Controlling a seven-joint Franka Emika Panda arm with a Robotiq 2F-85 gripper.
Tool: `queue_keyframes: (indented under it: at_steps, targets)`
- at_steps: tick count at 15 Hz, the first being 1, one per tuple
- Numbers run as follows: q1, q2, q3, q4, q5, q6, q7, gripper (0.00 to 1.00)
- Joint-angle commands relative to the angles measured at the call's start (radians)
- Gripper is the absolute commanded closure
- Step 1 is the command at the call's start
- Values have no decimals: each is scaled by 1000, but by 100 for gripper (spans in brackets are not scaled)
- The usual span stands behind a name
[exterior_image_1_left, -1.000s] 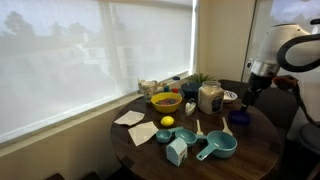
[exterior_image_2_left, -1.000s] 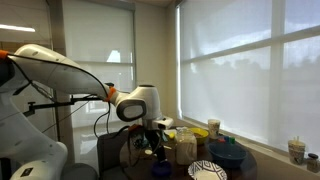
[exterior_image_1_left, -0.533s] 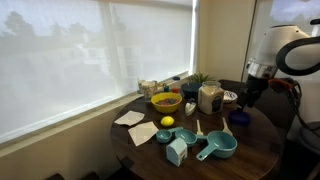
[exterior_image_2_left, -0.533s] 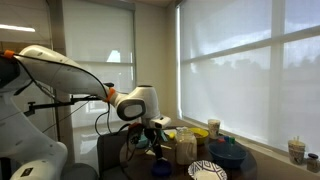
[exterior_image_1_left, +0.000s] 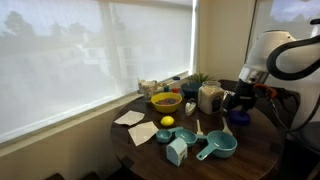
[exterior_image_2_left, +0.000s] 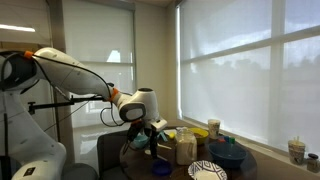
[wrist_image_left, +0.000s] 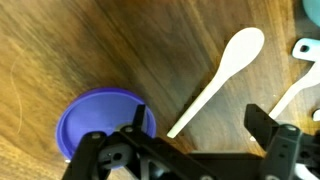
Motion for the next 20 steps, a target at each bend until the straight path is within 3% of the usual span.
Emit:
queue_keyframes:
  at_steps: [1,8,9,11,13,18,20]
  targets:
    - [10,60,23,42,68,28,80,0]
    - [-49,132,85,52,-72,91,258,0]
    - [-49,142,87,54,-84,92,275,4]
    - [-50,151,87,60,-105,92,306,28]
    - [-47,156,85,64,-118,94,328,37]
    - [-42,160,81,73,-133,91,354,73]
    - [-43,163,79,77,-136,90,359,48]
